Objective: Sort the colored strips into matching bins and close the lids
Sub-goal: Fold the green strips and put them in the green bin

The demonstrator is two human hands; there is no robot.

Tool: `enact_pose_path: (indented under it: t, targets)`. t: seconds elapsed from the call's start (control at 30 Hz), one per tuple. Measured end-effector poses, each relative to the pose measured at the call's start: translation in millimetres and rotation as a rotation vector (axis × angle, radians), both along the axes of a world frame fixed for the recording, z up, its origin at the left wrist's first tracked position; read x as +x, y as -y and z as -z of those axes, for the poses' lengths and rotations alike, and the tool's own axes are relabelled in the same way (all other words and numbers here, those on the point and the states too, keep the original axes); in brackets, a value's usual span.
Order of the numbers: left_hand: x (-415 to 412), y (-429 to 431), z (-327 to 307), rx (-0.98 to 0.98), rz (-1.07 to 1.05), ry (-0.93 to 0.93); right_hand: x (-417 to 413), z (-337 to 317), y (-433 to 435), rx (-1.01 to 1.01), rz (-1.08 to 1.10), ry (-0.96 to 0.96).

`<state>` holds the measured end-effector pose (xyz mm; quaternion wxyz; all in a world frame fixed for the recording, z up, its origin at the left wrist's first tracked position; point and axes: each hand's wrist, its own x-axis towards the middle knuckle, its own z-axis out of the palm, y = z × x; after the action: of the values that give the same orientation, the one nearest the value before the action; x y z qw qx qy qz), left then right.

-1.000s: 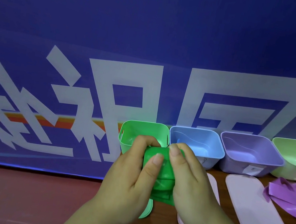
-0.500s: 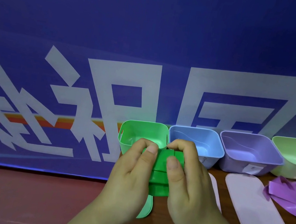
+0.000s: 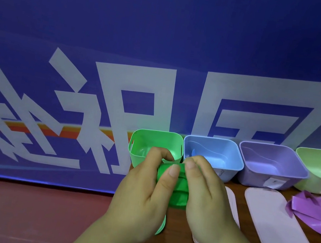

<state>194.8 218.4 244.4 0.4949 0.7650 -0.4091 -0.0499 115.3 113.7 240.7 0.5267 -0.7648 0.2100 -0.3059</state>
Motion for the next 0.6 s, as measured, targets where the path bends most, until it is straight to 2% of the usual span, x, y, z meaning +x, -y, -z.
enact_pose_path:
  t: [0.1,0.17,0.3,0.6]
  targets:
    - [0,0,1,0.018,-0.032,0.116,3,-2,1,0.203,-0.024,-0.057]
    - [2,0,1,0.011,-0.063,0.143,2,-3,1,0.233,-0.037,-0.086]
    - [1,3,2,-0.021,-0.095,0.100,-1,-2,0,-0.028,-0.019,-0.112]
    - [-3,13,-4,-0.146,-0.086,-0.221,-2,3,-2,-0.282,0.061,-0.017]
